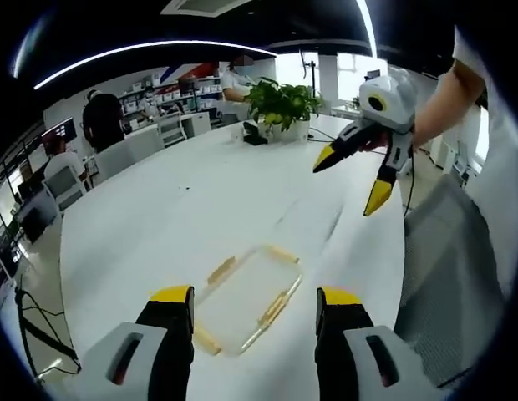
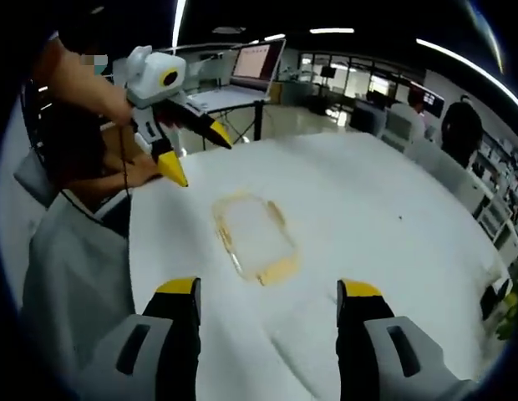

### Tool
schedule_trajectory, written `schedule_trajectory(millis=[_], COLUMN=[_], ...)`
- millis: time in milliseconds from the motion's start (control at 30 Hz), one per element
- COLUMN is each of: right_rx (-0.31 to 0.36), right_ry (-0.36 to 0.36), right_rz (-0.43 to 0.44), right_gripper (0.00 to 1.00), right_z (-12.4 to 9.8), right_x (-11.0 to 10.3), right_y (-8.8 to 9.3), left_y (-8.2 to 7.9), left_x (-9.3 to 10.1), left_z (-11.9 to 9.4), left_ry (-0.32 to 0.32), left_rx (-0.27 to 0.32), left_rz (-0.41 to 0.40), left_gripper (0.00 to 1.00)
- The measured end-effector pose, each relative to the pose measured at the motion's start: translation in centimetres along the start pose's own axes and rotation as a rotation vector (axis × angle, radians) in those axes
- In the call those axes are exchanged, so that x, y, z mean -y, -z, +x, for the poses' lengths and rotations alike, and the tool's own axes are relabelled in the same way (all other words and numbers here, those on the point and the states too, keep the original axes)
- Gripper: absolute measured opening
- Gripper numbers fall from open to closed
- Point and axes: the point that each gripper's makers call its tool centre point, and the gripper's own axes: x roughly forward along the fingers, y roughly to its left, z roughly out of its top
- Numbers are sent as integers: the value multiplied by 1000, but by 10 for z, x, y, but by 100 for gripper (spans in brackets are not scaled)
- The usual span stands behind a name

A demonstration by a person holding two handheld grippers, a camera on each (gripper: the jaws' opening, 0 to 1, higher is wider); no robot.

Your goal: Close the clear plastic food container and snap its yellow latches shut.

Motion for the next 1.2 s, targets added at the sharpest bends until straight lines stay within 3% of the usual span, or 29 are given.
schedule_trajectory(millis=[267,400,867,1200], right_rx=[-20,-43,-99,-152], right_ry=[-51,-89,-171,-225], right_rz=[-74,-164,-227,-273], right_gripper=[62,62,61,61], right_z=[16,26,58,81], right_x=[2,0,4,4], right_y=[-6,-6,2,16], left_y=[13,23,50,64], left_x=[-3,-3,-15,-19], left_z=[9,16,31,40], left_ry=[81,112,216,265], left_rx=[-70,-113,-219,-261], left_rz=[86,145,274,317], left_gripper=[56,56,59,59])
